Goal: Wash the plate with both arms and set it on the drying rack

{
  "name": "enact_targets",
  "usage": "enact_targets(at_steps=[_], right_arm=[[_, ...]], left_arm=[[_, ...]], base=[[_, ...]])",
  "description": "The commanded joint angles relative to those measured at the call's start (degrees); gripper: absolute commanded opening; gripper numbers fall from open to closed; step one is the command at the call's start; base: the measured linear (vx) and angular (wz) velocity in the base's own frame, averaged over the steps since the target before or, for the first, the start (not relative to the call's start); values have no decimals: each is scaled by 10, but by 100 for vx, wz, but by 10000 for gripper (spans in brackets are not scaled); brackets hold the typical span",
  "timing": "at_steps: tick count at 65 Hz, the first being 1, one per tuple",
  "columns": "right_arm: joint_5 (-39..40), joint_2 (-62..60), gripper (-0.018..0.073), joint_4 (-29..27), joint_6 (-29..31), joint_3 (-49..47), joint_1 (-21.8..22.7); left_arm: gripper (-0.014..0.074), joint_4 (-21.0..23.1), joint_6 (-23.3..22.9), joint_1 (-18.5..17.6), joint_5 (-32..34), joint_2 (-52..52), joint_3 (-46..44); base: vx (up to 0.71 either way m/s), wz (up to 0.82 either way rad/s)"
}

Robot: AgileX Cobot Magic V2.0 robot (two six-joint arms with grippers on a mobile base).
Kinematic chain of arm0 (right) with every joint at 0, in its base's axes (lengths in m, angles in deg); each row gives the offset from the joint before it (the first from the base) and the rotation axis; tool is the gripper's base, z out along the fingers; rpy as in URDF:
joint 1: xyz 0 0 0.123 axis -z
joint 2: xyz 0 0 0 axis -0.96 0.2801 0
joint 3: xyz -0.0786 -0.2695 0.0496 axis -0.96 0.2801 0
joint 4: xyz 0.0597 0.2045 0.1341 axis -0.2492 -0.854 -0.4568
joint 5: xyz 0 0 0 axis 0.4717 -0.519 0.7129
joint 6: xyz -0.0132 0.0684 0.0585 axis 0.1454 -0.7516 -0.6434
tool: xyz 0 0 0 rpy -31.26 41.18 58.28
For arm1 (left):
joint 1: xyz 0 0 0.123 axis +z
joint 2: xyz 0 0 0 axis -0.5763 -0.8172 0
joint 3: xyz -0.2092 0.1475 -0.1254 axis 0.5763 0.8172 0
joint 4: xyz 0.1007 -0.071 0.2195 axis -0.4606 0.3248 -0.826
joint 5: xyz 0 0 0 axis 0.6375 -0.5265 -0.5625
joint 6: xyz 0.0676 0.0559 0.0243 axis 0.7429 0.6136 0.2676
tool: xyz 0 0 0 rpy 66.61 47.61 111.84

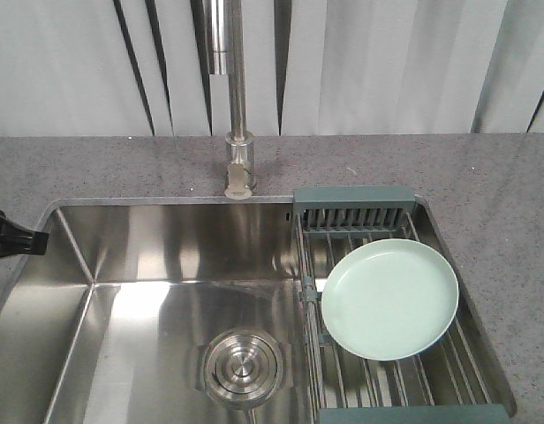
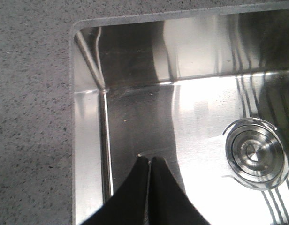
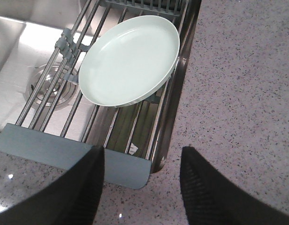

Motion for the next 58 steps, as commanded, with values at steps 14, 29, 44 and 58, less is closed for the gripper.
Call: enact_targets(at_steps=[14, 29, 44, 58], right_arm=[[30, 3, 372, -3, 0, -15, 0], [30, 3, 372, -3, 0, -15, 0], [30, 3, 372, -3, 0, -15, 0], [29, 3, 372, -3, 0, -15, 0]], left_arm=[[-8, 273, 320, 0, 52, -67, -19], [-8, 485, 629, 0, 21, -115, -19], [-8, 668, 892, 0, -68, -165, -26], [-8, 707, 955, -19, -120, -228, -95]], base=[[0, 0], [0, 0], [0, 0], [0, 0]])
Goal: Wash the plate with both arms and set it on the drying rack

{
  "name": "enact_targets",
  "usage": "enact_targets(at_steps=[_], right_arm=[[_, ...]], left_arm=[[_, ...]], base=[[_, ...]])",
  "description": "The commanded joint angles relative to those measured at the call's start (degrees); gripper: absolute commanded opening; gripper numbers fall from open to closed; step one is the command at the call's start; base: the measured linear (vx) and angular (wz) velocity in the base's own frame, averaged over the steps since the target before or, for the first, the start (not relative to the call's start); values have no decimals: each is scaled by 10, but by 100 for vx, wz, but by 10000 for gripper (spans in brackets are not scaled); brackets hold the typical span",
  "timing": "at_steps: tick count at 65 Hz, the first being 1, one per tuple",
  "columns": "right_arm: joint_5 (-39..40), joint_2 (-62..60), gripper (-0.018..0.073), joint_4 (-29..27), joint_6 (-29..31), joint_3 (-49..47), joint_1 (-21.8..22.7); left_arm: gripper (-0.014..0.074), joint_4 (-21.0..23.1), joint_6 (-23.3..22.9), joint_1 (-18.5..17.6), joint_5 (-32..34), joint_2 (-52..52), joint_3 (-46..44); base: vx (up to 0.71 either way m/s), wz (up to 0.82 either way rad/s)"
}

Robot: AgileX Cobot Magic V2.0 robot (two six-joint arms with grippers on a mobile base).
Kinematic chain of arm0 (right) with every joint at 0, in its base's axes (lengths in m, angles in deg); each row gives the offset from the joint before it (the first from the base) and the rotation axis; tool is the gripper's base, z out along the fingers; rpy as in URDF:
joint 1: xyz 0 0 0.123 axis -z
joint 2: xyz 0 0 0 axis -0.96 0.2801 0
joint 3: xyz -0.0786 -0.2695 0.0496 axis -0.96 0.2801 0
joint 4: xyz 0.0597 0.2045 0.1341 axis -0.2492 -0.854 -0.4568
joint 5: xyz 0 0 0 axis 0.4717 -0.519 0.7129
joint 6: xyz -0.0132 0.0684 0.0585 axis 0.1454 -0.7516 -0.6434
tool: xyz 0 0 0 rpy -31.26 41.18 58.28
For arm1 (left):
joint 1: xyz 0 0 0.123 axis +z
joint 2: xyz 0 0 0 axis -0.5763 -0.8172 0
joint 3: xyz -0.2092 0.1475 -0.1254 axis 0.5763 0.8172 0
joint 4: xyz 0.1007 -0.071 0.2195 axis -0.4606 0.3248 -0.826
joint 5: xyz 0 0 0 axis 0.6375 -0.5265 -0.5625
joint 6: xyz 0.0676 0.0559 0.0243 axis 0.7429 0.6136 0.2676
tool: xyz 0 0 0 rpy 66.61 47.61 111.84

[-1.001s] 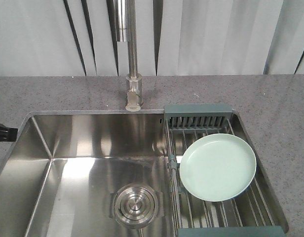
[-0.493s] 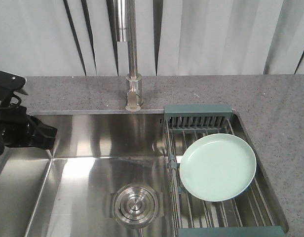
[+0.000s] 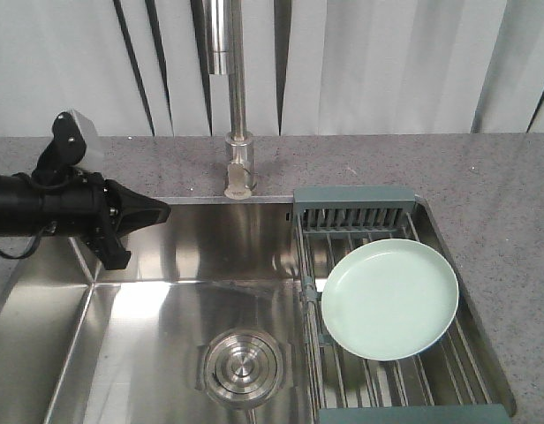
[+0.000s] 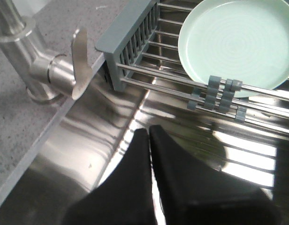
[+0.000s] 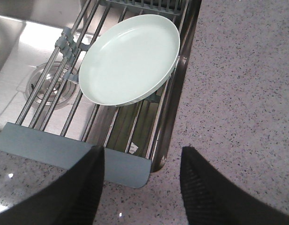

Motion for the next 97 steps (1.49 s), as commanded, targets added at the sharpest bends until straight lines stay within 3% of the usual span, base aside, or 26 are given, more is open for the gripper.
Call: enact_targets(at_steps=[1, 22, 37, 69, 79, 85, 91, 97], right_arm=[[31, 3, 372, -3, 0, -15, 0], [31, 3, 372, -3, 0, -15, 0], [31, 3, 372, -3, 0, -15, 0], [31, 3, 372, -3, 0, -15, 0], [32, 3, 372, -3, 0, -15, 0], [32, 3, 372, -3, 0, -15, 0], [32, 3, 372, -3, 0, -15, 0], [32, 3, 372, -3, 0, -15, 0]], left_arm=[[-8, 44, 20, -14, -31, -8, -52], [-8, 37, 65, -58, -42, -93, -161], [-8, 38, 65, -81, -33, -154, -227], [-8, 38, 54, -88, 84, -197, -373], [-8, 30, 24, -88, 76, -180, -394], [-8, -6, -14, -88, 76, -164, -394], [-8, -69, -84, -88, 76, -142, -394], [-8, -156, -192, -88, 75, -119, -394]], base=[[0, 0], [0, 0], [0, 0], [0, 0], [0, 0], [0, 0], [0, 0], [0, 0]])
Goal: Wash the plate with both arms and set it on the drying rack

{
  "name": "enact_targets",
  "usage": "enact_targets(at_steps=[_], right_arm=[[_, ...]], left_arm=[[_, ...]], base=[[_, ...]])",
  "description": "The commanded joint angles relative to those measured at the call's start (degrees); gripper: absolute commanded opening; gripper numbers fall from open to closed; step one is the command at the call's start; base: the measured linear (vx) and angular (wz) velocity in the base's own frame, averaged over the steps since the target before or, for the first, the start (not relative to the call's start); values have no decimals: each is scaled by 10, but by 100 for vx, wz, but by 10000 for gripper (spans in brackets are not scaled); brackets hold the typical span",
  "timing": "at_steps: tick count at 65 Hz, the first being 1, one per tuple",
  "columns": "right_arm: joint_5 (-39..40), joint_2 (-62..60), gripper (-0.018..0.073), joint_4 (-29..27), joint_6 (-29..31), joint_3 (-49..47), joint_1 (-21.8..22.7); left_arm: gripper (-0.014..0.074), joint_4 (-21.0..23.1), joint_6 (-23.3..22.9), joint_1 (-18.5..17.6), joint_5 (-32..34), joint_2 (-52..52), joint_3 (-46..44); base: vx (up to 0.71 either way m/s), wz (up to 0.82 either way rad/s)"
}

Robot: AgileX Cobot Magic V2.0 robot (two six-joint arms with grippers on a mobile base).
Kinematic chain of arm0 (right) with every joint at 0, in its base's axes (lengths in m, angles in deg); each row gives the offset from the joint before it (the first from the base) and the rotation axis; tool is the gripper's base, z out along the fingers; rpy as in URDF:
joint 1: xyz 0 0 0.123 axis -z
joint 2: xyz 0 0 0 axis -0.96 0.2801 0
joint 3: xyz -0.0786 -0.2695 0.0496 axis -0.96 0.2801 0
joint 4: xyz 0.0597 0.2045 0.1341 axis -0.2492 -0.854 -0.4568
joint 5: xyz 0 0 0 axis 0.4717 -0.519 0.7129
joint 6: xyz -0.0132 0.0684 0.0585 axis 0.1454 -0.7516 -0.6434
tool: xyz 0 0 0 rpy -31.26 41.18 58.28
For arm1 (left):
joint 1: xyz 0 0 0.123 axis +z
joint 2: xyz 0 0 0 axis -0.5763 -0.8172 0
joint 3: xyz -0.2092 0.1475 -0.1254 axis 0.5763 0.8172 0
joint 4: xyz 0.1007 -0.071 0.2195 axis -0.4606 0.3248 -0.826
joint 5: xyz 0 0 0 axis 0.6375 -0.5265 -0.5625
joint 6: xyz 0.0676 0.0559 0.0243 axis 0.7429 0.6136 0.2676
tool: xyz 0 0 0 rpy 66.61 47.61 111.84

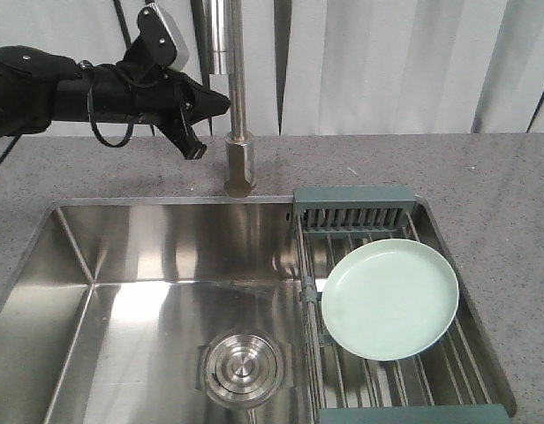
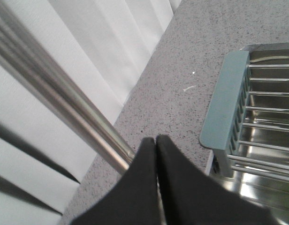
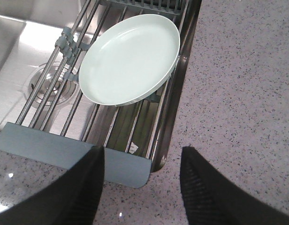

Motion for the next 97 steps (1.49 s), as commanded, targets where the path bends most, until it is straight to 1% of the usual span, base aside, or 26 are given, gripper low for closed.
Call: enact_targets(at_steps=[1, 8, 9, 12, 13, 17, 20, 23, 25, 28, 31, 34, 38, 42, 51, 59, 71, 85, 97], right_arm=[[32, 3, 372, -2, 0, -15, 0], [32, 3, 372, -2, 0, -15, 0], [32, 3, 372, -2, 0, -15, 0], [32, 3, 372, -2, 0, -15, 0], [32, 3, 372, -2, 0, -15, 0], [32, 3, 372, -2, 0, -15, 0], [32, 3, 372, -2, 0, -15, 0], [32, 3, 372, -2, 0, -15, 0], [32, 3, 372, -2, 0, -15, 0], [32, 3, 372, -2, 0, -15, 0], [32, 3, 372, -2, 0, -15, 0], [32, 3, 372, -2, 0, -15, 0], [32, 3, 372, -2, 0, -15, 0], [32, 3, 372, -2, 0, -15, 0], [31, 3, 372, -2, 0, -15, 0], [31, 3, 372, -2, 0, -15, 0], [31, 3, 372, -2, 0, -15, 0], [31, 3, 372, -2, 1, -15, 0], [31, 3, 372, -2, 1, -15, 0]], left_arm=[[-8, -60, -115, -2, -1, 59, -20], [-8, -163, -241, -2, -22, 87, -20], [-8, -173, -264, -2, -24, 91, -20], [-8, -205, -313, -2, -27, 100, -19], [-8, -218, -341, -2, -28, 105, -18], [-8, -261, -430, -2, -29, 117, -18], [-8, -305, -526, -2, -30, 126, -18], [-8, -365, -598, -2, -36, 134, -18], [-8, -394, -630, -2, -41, 139, -17], [-8, -434, -665, -2, -49, 150, -9], [-8, -464, -683, -2, -56, 164, 4], [-8, -484, -697, -2, -57, 178, 28], [-8, -504, -713, 0, -43, 207, 68], [-8, -512, -724, 6, -29, 232, 107], [-8, -514, -747, 27, 11, 301, 212], [-8, -514, -748, 51, 47, 364, 303], [-8, -514, -769, 80, 56, 470, 417], [-8, -513, -788, 82, 51, 591, 518], [-7, -512, -795, 82, 49, 711, 581]], base=[[0, 0], [0, 0], [0, 0], [0, 0], [0, 0], [0, 0], [0, 0], [0, 0], [0, 0], [0, 0], [0, 0], [0, 0], [0, 0], [0, 0], [0, 0], [0, 0], [0, 0], [0, 0], [0, 0]])
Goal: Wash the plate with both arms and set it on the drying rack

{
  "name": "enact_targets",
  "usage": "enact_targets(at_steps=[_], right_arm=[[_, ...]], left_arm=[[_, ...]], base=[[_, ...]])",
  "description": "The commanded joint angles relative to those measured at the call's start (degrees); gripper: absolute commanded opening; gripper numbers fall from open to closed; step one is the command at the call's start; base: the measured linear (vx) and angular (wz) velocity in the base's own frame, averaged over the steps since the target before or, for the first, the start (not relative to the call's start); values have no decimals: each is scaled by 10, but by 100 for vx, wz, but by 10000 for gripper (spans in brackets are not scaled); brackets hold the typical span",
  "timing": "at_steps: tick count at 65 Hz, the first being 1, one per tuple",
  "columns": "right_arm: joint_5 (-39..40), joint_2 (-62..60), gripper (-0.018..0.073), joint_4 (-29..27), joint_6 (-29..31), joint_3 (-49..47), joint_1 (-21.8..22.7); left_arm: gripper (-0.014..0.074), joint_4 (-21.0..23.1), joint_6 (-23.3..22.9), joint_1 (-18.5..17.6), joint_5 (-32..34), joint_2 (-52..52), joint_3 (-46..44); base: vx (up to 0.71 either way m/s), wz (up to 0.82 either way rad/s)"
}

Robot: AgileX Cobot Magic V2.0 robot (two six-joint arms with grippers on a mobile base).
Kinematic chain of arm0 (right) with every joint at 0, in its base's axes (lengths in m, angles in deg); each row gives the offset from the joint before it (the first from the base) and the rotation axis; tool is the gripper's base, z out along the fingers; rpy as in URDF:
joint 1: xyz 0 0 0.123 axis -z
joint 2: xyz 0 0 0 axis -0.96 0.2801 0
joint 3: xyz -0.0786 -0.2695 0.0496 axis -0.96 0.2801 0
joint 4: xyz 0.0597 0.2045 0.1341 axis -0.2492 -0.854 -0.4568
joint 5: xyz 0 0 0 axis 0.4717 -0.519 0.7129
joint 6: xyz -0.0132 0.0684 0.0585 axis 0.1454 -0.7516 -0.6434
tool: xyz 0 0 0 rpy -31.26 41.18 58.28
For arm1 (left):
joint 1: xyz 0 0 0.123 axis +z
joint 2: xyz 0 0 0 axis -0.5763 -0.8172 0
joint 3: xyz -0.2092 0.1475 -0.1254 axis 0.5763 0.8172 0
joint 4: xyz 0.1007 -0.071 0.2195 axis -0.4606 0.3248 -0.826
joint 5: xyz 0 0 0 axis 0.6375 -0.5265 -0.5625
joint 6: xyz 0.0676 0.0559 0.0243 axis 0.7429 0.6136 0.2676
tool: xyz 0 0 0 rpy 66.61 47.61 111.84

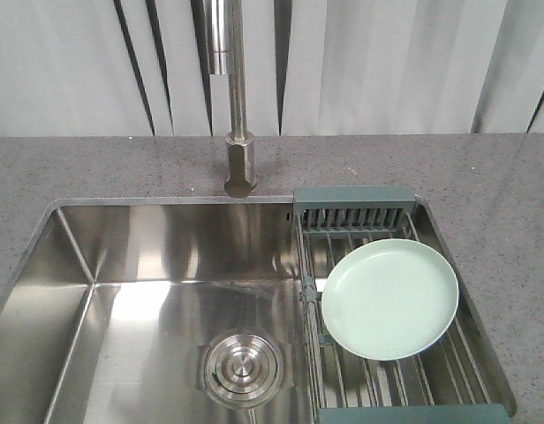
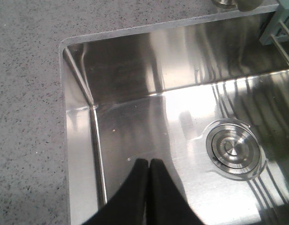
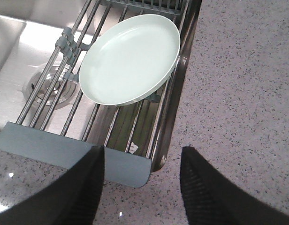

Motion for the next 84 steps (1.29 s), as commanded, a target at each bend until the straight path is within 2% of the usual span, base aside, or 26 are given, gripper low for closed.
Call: enact_targets(at_steps=[1, 16, 31, 36, 50, 60, 67, 70, 75, 84], right_arm=[[31, 3, 372, -2, 1, -15, 0], [31, 3, 372, -2, 0, -15, 0], [32, 3, 372, -2, 0, -15, 0], [32, 3, 372, -3, 1, -15, 0], [32, 3, 372, -2, 1, -15, 0], [32, 3, 372, -2, 1, -15, 0], [32, 3, 372, -2, 1, -15, 0], [32, 3, 372, -2, 1, -15, 0], [32, 3, 372, -2, 1, -15, 0], [31, 3, 372, -2, 1, -15, 0]], left_arm=[[-7, 11, -14, 2, 27, 62, 12], [-7, 11, -19, 2, -8, 156, 28], [-7, 6, -18, 2, -8, 182, 31], [-7, 5, -19, 9, 13, 216, 50], [-7, 4, -28, 20, 139, 305, 144], [-7, -7, -82, 20, 233, 349, 223], [-7, -61, -136, 20, 245, 395, 260], [-7, -99, -177, 20, 244, 410, 271], [-7, -135, -221, 20, 244, 426, 288], [-7, -140, -223, 20, 277, 440, 328]], base=[[0, 0], [0, 0], [0, 0], [0, 0], [0, 0], [0, 0], [0, 0], [0, 0], [0, 0], [0, 0]])
